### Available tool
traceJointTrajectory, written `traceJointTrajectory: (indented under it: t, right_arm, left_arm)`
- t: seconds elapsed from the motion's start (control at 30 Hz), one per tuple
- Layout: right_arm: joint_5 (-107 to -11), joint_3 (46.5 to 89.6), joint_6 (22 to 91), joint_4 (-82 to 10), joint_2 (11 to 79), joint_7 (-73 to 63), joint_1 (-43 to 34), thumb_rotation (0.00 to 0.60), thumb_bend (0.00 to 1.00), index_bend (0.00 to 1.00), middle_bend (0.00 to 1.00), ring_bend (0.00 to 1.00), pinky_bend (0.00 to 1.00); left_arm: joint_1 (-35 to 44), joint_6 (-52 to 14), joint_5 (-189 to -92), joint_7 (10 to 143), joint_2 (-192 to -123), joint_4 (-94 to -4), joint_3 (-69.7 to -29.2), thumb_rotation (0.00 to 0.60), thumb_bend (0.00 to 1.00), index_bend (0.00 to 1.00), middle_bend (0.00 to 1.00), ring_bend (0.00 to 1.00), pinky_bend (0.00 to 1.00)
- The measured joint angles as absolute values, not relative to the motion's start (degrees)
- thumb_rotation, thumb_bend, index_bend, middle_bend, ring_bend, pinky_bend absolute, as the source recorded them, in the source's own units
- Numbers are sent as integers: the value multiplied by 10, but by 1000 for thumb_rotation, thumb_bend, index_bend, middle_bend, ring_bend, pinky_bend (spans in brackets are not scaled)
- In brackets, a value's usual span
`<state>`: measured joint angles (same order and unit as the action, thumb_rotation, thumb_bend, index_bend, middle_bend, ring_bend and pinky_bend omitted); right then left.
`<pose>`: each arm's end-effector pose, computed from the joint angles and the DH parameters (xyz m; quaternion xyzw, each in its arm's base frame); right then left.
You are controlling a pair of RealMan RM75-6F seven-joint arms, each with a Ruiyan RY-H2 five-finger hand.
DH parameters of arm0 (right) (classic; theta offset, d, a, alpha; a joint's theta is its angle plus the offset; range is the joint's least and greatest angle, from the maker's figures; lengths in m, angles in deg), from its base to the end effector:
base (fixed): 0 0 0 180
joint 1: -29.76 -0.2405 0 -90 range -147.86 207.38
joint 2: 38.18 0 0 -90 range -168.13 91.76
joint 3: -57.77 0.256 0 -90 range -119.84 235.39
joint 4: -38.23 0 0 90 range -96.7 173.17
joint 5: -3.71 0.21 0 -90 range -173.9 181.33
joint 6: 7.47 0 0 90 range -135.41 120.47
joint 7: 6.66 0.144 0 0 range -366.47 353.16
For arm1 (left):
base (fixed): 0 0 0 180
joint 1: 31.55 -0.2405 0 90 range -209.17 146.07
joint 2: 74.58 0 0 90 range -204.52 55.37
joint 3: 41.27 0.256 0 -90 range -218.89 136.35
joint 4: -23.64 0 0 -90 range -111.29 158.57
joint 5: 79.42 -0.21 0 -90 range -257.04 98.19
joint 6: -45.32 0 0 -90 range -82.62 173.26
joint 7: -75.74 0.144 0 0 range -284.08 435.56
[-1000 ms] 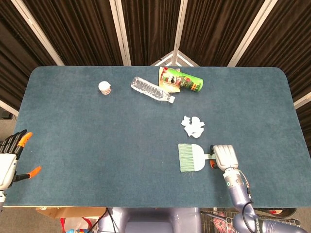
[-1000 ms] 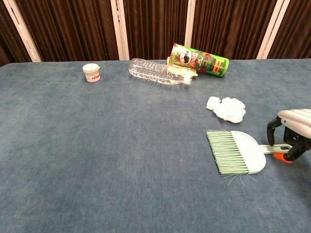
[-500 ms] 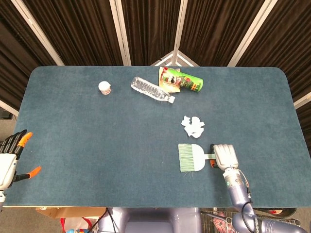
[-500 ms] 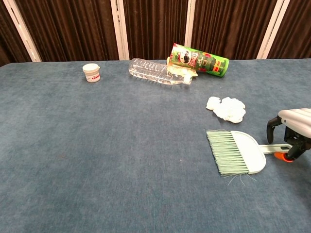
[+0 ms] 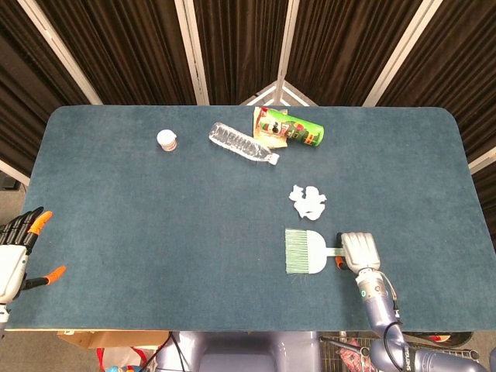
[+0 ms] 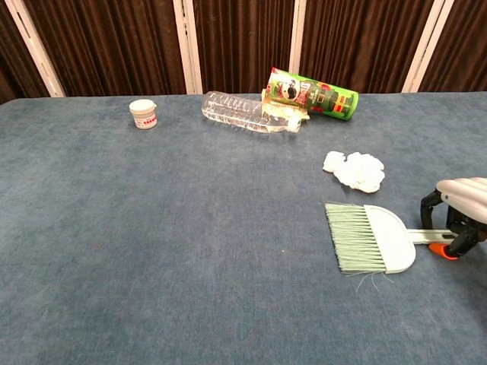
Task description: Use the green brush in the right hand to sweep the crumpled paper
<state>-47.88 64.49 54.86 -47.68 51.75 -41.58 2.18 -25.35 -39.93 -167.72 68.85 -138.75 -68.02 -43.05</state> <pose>-0.2541 -0.2804 -0.0160 0.6834 -0.4501 0.2218 0.5303 -0.3051 0.1843 0.1554 -0.5920 -0.4090 -0.4287 0.5463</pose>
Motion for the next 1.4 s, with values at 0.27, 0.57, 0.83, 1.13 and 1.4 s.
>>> traceJointTrajectory:
  t: [0.27,0.57,0.83,1.13,1.4]
  right_arm:
    - [-510,655,562,-514,488,-408,16,600,610,803,1000,1000,972]
    - [-507,699,577,-607,411,-446,-15,600,618,823,1000,1000,972]
    - [-449,752,581,-659,364,-501,-65,600,619,823,1000,1000,972]
    - [-364,768,583,-627,397,-556,-127,600,619,823,1000,1000,972]
    - [-333,737,580,-526,471,-591,-157,600,619,824,1000,1000,972]
  left_arm:
    - [-253,-400,-1678,686,-1387,-680,-431,600,0,0,0,0,16]
    - [-252,-398,-1677,684,-1386,-680,-430,600,0,0,0,0,17]
    - [-251,-395,-1677,679,-1384,-682,-430,600,0,0,0,0,17]
    - [-250,-392,-1677,668,-1380,-685,-429,600,0,0,0,0,17]
    - [-249,-388,-1676,654,-1376,-684,-428,600,0,0,0,0,16]
